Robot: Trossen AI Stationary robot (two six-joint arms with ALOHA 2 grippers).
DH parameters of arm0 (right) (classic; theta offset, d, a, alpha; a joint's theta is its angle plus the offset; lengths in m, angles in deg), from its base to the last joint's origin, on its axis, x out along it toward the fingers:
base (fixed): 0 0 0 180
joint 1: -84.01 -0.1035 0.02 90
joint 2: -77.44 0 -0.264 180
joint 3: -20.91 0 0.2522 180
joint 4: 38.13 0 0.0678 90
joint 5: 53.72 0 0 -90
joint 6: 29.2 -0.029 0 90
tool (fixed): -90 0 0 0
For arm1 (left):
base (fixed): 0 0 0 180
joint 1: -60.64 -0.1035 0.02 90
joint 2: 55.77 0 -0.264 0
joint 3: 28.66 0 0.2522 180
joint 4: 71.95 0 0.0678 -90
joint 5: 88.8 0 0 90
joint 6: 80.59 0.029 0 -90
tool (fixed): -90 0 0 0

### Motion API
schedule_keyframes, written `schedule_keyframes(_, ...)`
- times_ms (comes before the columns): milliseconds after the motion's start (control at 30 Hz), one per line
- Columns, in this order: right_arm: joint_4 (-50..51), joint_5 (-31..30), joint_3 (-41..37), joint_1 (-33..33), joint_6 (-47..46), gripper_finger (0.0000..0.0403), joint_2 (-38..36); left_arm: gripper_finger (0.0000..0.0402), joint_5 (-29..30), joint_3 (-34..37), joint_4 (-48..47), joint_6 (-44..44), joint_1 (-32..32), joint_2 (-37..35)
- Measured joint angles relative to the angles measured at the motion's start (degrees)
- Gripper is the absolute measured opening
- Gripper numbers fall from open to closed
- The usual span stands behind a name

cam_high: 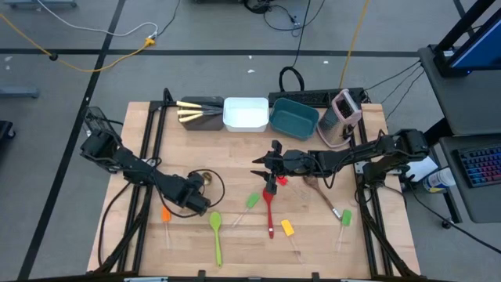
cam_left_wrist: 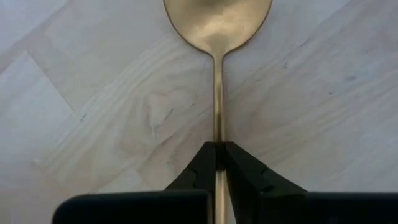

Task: Pick & Place Kitchen Items
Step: Put the gold serving spoon into the white bin

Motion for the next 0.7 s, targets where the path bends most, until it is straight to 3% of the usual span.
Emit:
schedule_keyframes(367,0.00,-0.02,-0.01,0.00,0.00,0.0155,0.00,0.0007,-0.61,-3.80,-0.29,6.22,-1.17,0.04)
schedule_keyframes(700,0.00,-0.03,0.00,0.01,0.01,0.0155,0.00,0.0004,-0.28,-11.34,-0.71,24.44,-8.14,0.04)
